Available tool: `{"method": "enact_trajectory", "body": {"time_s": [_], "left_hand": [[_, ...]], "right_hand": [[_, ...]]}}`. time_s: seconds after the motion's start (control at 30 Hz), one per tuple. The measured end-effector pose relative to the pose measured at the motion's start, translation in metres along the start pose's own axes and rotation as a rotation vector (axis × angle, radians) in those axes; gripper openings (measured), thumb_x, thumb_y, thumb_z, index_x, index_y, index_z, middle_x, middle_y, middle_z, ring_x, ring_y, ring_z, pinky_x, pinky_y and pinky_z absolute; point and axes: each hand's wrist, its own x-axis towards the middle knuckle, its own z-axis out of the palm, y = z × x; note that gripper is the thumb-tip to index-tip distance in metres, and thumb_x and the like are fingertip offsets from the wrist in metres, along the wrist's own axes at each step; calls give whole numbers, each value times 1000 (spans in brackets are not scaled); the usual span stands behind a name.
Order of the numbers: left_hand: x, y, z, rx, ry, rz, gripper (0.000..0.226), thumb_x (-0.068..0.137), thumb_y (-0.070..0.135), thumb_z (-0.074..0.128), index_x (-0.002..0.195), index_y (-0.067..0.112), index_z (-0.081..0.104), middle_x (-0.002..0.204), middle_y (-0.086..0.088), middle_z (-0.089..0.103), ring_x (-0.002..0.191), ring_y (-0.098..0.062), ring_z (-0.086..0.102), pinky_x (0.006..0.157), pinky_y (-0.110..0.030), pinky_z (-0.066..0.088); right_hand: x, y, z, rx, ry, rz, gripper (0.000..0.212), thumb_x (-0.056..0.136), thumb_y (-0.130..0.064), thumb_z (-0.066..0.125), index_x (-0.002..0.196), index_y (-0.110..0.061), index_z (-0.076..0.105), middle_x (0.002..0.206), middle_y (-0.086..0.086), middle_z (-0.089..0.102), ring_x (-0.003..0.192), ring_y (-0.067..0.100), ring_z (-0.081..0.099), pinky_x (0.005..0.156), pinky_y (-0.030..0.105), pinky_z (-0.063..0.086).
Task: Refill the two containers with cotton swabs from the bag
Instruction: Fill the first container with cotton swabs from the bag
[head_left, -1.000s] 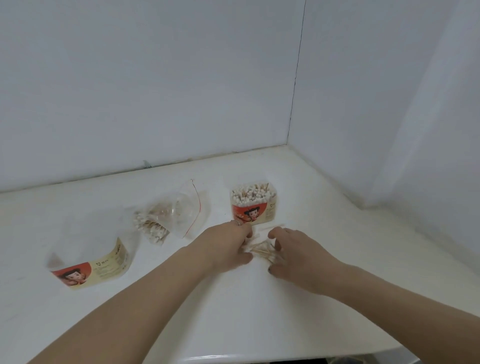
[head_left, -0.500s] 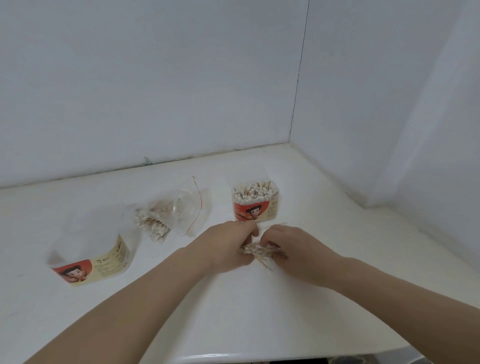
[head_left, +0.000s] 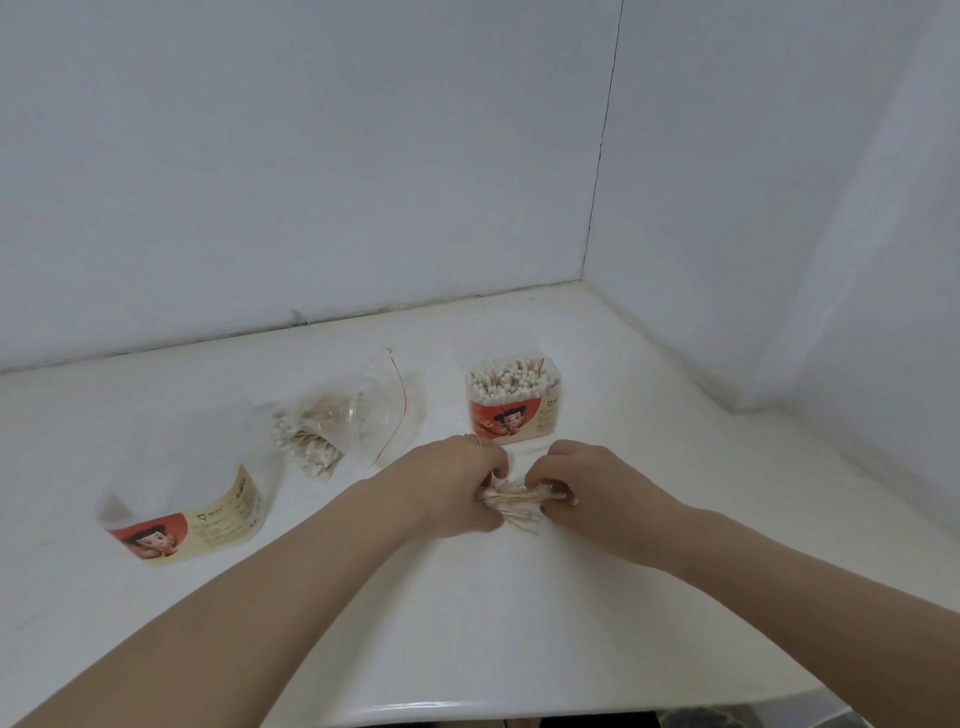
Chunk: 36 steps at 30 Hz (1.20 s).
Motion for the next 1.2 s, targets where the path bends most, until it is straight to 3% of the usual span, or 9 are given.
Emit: {"method": "enact_trajectory", "body": {"time_s": [0.13,0.27,0.4,0.57,0.73,0.83,0.97,1.1,1.2], "left_hand": [[-2,2,0,124,1,-32,38,85,48,66,113,23,58,111,6,56,92,-14,52,72,-30,43],[1,9,2,157,23,-13,29,90,45,61,109,24,57,112,4,58,100,-18,58,69,-28,37],[0,4,0,140,23,-17,35,88,47,63,115,26,55,114,8,57,102,-16,57,73,-29,43],[-3,-1,-3,112,-3,-50,40,86,49,65,116,24,55,107,11,50,90,-13,47,75,-29,44],[-2,0,0,108,10,-50,21,89,44,63,95,25,53,97,11,46,87,-15,49,71,-30,44],[-1,4,4,93,28,-39,17,88,41,63,97,29,55,103,9,51,93,-15,52,75,-32,46],[1,2,4,-9,58,-35,26,83,36,68,104,25,56,111,7,55,102,-16,58,79,-33,50],[-4,-3,0,13,51,-106,44,82,46,71,108,22,45,107,6,49,98,-18,57,75,-31,46],[-8,-5,1,156,-13,-169,64,84,62,63,130,22,44,119,3,51,96,-19,57,77,-32,48]], "right_hand": [[-1,-3,0,167,21,57,31,82,-4,64,110,-15,73,100,0,64,91,14,62,84,25,50],[0,-15,2,240,14,40,31,82,0,61,105,-16,74,95,-4,64,89,7,58,79,16,46],[8,-3,-9,262,79,94,31,82,-3,62,108,-20,68,106,-7,63,98,10,61,83,25,50],[17,21,-15,-95,-79,219,42,96,-11,47,137,-15,55,143,-2,52,134,17,45,109,29,35],[16,12,-5,-107,-176,182,47,98,-7,42,143,-13,53,157,-2,40,147,16,31,118,23,21],[16,3,-5,54,-213,187,55,89,2,45,140,-16,57,150,0,50,140,16,41,119,31,28],[15,-12,-11,297,-214,215,41,87,-6,48,118,-20,70,116,-3,69,110,16,62,94,29,49],[18,-15,-17,453,-252,271,70,84,14,37,137,-29,53,129,-1,59,125,12,54,108,31,44],[17,-16,-23,411,-245,256,69,83,6,49,142,-30,49,136,-5,56,130,10,50,110,30,41]]}}
